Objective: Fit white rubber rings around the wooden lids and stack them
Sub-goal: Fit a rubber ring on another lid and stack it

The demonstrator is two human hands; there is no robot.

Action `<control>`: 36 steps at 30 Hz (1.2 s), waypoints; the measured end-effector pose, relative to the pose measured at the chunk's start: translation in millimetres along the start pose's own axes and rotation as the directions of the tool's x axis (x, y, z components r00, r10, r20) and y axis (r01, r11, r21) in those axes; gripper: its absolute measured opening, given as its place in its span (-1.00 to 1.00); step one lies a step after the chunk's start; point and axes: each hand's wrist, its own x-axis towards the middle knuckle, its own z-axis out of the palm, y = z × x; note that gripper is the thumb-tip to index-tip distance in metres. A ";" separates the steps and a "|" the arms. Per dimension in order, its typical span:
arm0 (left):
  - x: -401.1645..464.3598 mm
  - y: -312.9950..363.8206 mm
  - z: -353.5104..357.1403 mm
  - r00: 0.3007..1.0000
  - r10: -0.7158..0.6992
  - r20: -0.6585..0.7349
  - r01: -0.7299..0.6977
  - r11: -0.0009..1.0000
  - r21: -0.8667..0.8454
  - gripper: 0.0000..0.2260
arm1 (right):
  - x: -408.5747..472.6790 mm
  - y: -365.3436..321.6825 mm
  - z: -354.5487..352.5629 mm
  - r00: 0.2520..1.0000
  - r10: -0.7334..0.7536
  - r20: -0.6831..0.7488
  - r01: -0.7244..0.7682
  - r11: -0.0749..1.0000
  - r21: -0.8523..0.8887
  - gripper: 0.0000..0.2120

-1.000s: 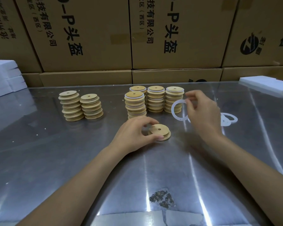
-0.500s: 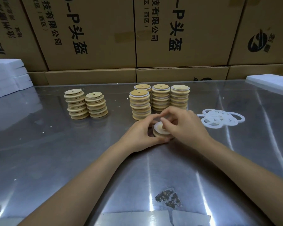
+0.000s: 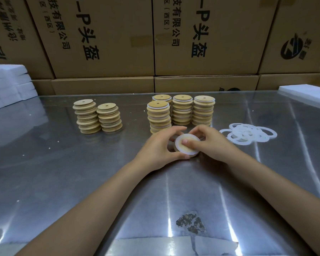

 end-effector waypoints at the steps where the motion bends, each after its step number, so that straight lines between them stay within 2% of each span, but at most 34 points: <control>1: 0.7 0.4 -0.3 1.000 0.025 -0.012 -0.025 0.999 0.023 -0.36 | 0.1 -0.1 0.0 1.000 -0.012 -0.026 0.013 0.999 0.037 -0.76; 3: 1.2 0.7 -0.6 1.000 0.025 0.002 -0.025 0.999 0.024 -0.28 | -0.5 -0.9 1.1 0.995 -0.041 -0.089 0.047 0.997 0.065 -0.80; 5: 1.1 3.3 -0.1 0.997 -0.072 0.025 0.073 0.996 -0.053 -0.24 | -1.1 -2.2 2.8 0.987 -0.063 -0.145 0.078 0.992 0.099 -0.84; 8: 3.4 4.7 1.2 0.975 -0.209 -0.080 0.191 0.963 -0.191 -0.50 | -2.3 -4.6 5.0 0.977 -0.086 -0.193 0.118 0.980 0.162 -0.88; 10: 5.7 1.6 0.1 0.958 -0.243 -0.152 0.214 0.959 -0.184 -0.66 | -3.5 -6.4 6.6 0.971 -0.119 -0.208 0.155 0.974 0.166 -0.87; 20: 7.0 0.0 -4.0 0.911 -0.319 -0.263 0.232 0.921 -0.314 -0.84 | -8.6 -13.3 7.9 0.954 -0.175 -0.245 0.228 0.951 0.208 -0.89; 25: 5.1 5.6 -4.6 0.894 -0.390 -0.221 0.266 0.858 -0.439 -0.89 | -9.5 -15.0 11.3 0.954 -0.135 -0.267 0.209 0.939 0.273 -0.89; 29: 2.8 9.4 -4.8 0.870 -0.479 -0.119 0.327 0.741 -0.587 -0.91 | -9.6 -15.7 13.7 0.958 -0.077 -0.278 0.176 0.918 0.354 -0.88; 36: 3.1 13.1 -6.1 0.864 -0.500 -0.065 0.354 0.694 -0.627 -0.94 | -9.7 -18.9 11.8 0.964 0.017 -0.266 0.111 0.881 0.460 -0.89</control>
